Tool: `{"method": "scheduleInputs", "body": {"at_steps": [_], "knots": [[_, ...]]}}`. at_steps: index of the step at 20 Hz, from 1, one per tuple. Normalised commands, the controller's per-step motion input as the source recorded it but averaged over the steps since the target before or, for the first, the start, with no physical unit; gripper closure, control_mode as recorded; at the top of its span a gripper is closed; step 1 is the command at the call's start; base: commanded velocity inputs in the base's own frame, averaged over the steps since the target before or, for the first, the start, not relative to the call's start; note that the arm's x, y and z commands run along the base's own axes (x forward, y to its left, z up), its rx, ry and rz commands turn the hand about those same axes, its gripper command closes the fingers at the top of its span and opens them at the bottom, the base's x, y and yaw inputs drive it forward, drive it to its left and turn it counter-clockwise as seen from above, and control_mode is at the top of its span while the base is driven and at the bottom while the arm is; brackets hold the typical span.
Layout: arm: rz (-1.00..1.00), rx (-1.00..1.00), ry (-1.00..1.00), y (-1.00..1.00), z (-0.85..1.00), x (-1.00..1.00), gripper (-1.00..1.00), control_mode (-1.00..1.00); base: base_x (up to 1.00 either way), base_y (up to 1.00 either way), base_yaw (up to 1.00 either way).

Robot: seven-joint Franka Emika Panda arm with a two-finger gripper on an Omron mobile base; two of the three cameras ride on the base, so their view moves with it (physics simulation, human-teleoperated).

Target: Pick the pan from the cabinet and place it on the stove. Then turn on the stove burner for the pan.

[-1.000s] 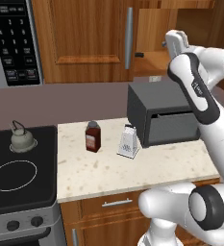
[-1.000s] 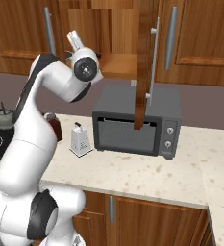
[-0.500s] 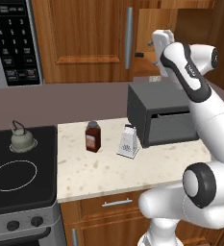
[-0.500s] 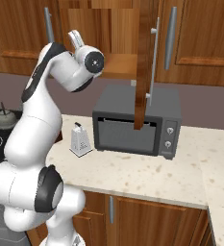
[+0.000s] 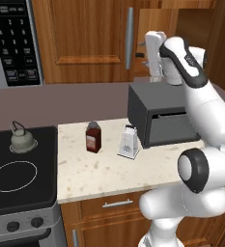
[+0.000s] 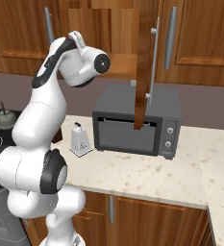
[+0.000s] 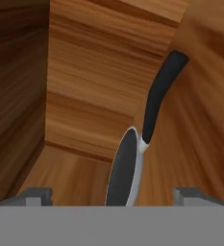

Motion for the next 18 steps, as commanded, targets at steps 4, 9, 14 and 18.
{"method": "scheduleInputs", "body": {"at_steps": [4, 9, 14, 18], "knots": [[0.14, 0.01, 0.05, 0.23, 0.0, 0.32, -1.0, -1.0, 0.0, 0.0, 0.0], [0.15, 0.01, 0.06, 0.21, 0.0, 0.32, -1.0, -1.0, 0.0, 0.0, 0.0], [0.16, 0.02, 0.03, 0.21, 0.0, 0.2, -1.0, -1.0, 0.0, 0.0, 0.0], [0.13, 0.02, 0.0, 0.32, 0.0, 0.01, -1.0, -1.0, 0.0, 0.0, 0.0]]}}
